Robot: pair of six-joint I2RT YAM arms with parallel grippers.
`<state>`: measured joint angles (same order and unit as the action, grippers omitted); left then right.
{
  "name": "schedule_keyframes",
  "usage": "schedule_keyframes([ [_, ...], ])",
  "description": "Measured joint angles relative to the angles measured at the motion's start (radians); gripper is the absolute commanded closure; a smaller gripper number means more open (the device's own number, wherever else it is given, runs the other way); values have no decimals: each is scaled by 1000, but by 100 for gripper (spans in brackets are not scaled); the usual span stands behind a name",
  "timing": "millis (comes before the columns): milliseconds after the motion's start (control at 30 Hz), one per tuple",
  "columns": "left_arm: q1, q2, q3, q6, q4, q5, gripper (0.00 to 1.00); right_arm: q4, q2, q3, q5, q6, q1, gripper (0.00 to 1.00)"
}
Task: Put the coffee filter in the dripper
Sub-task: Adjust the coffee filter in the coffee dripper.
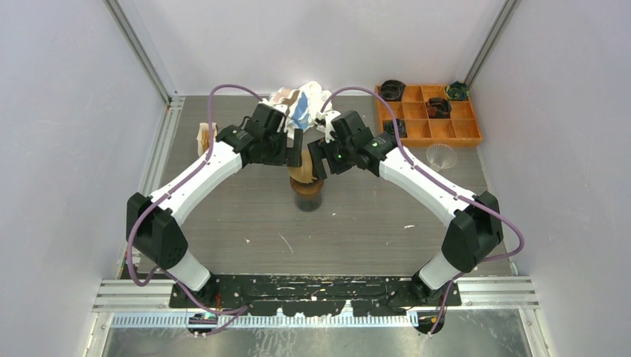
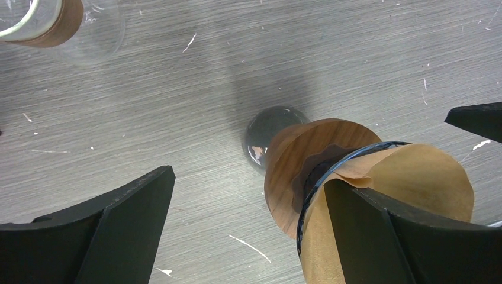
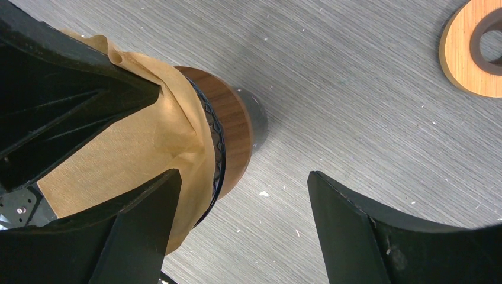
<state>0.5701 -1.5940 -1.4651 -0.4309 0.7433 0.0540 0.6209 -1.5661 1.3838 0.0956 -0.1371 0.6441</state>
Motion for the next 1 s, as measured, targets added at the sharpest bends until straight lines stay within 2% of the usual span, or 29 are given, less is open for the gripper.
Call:
schedule_keyframes([
  [700,3,-1,-3,24,9,13,1,4,59,-10,3,48,0,13],
  [1000,4,-1,-3,42,8,-3,1,3,59,5,18,-16,0,13],
])
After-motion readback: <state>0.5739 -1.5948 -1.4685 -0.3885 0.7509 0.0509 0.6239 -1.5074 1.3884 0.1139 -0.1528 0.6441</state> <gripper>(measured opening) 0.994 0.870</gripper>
